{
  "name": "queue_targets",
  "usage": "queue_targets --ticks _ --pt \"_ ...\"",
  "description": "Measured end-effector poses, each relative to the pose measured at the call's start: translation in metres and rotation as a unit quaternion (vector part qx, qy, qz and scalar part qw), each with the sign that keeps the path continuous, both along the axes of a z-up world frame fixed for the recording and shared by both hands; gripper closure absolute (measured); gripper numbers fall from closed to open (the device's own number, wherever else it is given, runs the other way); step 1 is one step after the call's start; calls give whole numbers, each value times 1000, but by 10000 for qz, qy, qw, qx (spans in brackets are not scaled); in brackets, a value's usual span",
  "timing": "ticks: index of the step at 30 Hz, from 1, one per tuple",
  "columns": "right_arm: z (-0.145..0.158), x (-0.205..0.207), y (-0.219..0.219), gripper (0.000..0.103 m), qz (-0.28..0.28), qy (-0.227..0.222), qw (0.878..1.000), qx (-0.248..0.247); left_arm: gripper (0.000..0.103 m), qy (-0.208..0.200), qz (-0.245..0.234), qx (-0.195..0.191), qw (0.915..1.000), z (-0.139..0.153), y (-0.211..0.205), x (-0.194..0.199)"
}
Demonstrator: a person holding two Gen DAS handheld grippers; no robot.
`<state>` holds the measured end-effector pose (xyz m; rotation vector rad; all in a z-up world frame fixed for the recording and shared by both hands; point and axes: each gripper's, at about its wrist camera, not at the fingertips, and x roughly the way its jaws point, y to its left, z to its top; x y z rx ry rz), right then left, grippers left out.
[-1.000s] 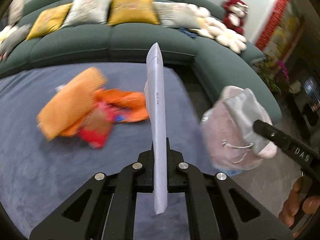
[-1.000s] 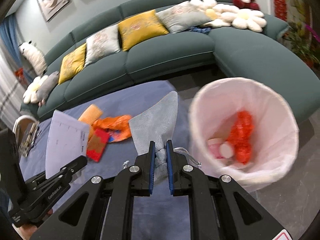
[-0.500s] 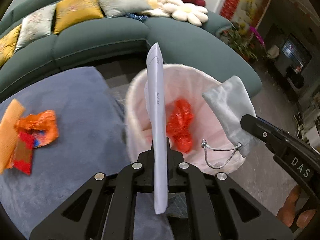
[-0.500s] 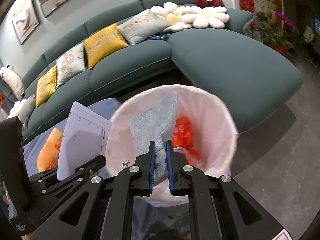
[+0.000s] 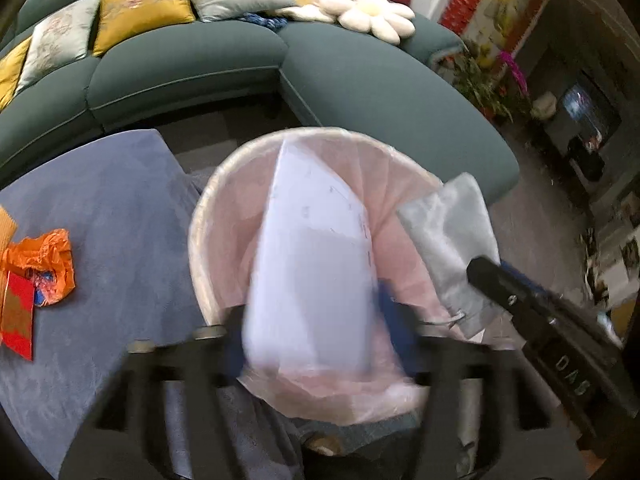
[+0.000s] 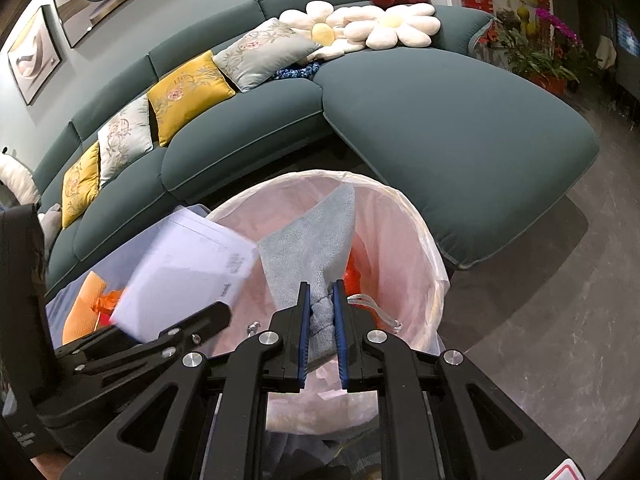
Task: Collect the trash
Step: 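Carry receipt and pouch over the wastebasket while both tools open to drop them, then move both open tools back to the trash pile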
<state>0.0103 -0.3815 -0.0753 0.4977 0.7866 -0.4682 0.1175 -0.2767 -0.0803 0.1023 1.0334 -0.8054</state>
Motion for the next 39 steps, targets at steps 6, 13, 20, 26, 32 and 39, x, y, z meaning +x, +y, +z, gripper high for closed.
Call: queue_targets --ticks 6,13,20,26,32,39 --pt "3 6 1 82 60 -69 9999 -48 36 -119 178 -16 9998 5 7 5" --pt "8 11 3 71 57 -129 9999 -56 29 -290 433 38 9986 9 27 5" --pt "16 16 23 67 201 -137 9996 -139 28 -405 627 59 9972 16 56 6" --pt "26 33 57 64 522 -145 9983 -219 26 -463 996 119 9939 17 98 13" --pt "26 59 109 62 938 -119 9954 -151 21 -580 1424 212 9879 17 155 22" --pt "21 94 174 61 1456 -10 9893 -125 15 -664 1944 363 9780 12 231 39"
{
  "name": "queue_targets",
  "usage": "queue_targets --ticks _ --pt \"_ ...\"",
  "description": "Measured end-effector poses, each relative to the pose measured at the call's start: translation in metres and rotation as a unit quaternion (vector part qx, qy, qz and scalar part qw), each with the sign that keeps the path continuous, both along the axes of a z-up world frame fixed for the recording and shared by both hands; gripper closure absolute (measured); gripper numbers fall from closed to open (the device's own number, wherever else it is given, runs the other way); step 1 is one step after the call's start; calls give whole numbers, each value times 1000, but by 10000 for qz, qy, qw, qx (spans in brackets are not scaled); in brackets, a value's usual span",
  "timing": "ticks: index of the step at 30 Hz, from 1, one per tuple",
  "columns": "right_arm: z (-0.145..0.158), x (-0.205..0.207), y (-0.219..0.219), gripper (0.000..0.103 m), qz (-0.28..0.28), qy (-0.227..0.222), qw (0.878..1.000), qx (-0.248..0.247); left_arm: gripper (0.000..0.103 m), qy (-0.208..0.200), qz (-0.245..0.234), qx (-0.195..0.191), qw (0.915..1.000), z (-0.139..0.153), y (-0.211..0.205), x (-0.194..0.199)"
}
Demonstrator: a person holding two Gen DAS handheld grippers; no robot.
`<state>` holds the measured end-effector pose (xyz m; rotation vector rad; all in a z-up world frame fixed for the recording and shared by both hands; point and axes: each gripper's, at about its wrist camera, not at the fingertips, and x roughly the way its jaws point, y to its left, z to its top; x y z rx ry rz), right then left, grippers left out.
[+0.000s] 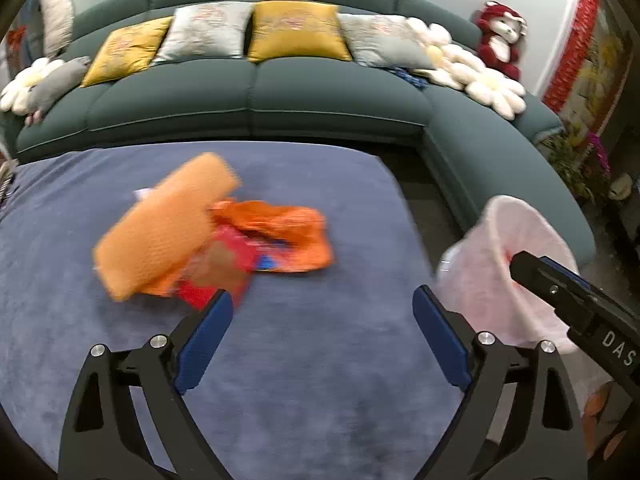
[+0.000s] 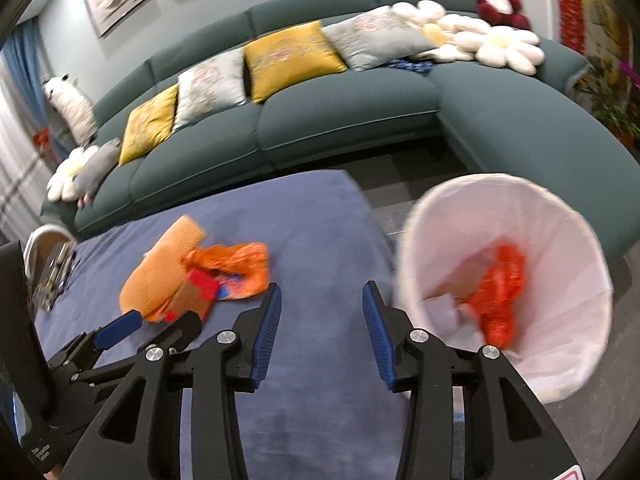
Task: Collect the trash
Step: 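Move both open tools back to the trash pile, then grasp the orange mesh sleeve with the left tool while the right grasps an orange bag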
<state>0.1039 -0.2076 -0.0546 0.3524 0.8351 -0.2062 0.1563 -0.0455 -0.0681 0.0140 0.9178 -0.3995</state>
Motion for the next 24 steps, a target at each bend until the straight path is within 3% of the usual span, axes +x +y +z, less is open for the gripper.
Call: queue_targets --ticks 13,24 --pt "-36 69 78 56 460 352 9983 110 13 52 768 219 9968 -26 116 39" --pt "-83 135 75 54 398 647 9971 79 8 25 944 204 9953 -45 149 82"
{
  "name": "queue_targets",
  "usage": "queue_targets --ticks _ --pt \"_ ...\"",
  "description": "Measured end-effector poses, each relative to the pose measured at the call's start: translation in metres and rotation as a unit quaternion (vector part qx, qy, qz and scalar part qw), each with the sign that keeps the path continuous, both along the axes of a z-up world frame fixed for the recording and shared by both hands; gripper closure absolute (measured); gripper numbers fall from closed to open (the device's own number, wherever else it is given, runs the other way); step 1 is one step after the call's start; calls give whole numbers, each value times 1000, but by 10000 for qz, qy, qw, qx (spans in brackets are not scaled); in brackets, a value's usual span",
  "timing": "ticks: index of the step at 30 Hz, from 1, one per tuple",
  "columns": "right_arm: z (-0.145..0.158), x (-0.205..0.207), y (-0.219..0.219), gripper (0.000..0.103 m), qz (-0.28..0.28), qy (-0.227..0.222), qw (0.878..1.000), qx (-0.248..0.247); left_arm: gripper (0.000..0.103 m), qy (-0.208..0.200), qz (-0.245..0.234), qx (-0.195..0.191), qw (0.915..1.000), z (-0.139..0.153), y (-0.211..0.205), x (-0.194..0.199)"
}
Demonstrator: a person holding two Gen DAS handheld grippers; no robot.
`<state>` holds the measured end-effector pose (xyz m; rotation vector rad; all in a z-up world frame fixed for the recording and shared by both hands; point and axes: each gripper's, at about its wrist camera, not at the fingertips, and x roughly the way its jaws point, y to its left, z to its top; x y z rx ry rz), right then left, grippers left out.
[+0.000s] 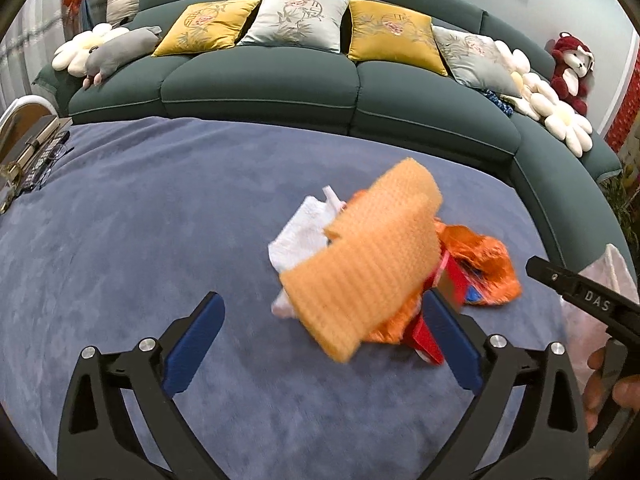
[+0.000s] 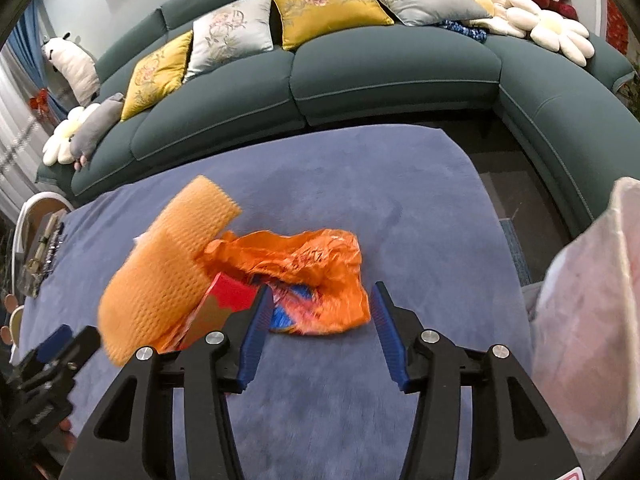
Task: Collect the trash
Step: 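Grasp the orange mesh sleeve with the left tool while the right grasps an orange bag, then carry mesh sleeve and orange bag over the wastebasket while both tools open to drop them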
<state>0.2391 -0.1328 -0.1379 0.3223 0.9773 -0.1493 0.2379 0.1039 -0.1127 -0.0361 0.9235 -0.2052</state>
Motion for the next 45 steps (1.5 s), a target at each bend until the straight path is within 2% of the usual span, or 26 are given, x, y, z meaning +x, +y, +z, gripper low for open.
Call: queue_targets --ticks 9,11,12,15,18,19,22,28,35,40,45 --pt "-42 32 -5 54 47 362 9993 36 11 207 -156 21 9997 -23 -10 35" --pt "-50 35 -4 54 76 436 9990 80 22 271 -263 -64 9993 -25 -14 37" --pt "-53 35 -4 52 74 466 9988 86 32 338 -313 -91 9989 -27 -15 38" --pt "-56 35 -4 57 72 442 9990 70 45 401 -369 -132 9984 -26 -19 35" --pt "-55 32 -5 74 72 476 9988 62 62 353 -452 -132 9983 -22 -22 30" --pt "-54 30 -6 83 87 467 9988 106 67 328 -475 -131 9982 -20 -23 26" --pt "-49 22 -7 90 146 431 9989 135 76 290 -503 -218 9981 -12 -26 17" --pt "-16 -2 -7 92 93 98 9999 -43 79 230 -448 -391 9980 8 -23 -7" --pt "36 -33 -24 92 -148 -395 9990 -138 79 142 -486 -514 9974 32 -33 -43" --pt "65 -60 -40 92 -258 -668 9974 -99 79 76 -657 -535 9964 48 -56 -64" --pt "84 -86 -61 92 -448 -829 9955 -132 79 -48 -992 -531 9936 65 -99 -81"
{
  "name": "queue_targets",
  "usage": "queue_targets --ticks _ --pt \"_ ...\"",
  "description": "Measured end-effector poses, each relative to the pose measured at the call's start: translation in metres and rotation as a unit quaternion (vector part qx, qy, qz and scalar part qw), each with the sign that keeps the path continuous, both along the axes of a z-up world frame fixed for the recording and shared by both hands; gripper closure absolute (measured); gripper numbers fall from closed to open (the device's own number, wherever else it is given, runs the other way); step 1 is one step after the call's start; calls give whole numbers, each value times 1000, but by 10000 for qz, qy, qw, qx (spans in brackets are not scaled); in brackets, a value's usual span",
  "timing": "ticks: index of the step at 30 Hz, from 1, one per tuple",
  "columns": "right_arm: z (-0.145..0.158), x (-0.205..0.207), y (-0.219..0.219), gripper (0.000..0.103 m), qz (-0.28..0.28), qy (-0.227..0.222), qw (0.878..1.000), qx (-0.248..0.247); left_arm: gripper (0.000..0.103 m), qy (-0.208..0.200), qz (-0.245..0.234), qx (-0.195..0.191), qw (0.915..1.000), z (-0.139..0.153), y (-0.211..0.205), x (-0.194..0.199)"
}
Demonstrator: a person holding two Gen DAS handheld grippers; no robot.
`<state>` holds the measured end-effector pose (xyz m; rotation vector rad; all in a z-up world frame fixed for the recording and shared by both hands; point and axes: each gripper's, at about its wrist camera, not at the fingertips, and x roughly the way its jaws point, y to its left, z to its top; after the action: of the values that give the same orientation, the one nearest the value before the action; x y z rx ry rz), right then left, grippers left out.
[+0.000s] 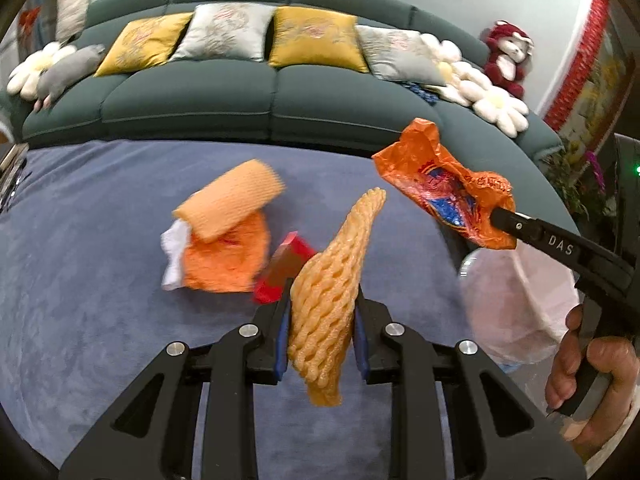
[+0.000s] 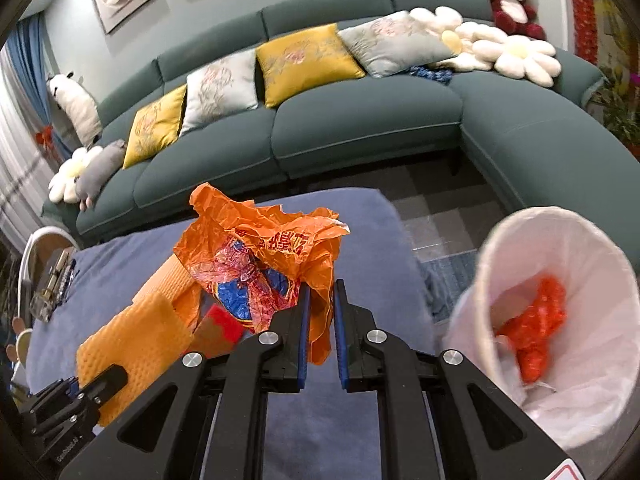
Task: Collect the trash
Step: 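Carry mesh sleeve and orange bag over the wastebasket while both tools open to drop them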
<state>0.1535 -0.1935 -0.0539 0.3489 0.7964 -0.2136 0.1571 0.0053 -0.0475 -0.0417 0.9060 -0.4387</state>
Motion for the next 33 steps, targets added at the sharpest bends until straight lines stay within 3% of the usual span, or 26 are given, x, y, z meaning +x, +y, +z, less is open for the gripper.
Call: queue_targets --ticks 15,26,33 --pt "20 -112 -122 92 -1100 -226 9937 -23 78 -144 -1066 -110 9941 25 -150 -44" --pt "10 -170 -192 92 -1793 -165 9837 33 77 -26 -1753 115 9844 8 -248 -64" --pt "-2 -193 -220 92 -2107 -131 9774 132 73 145 -1944 335 9802 -9 -285 -58"
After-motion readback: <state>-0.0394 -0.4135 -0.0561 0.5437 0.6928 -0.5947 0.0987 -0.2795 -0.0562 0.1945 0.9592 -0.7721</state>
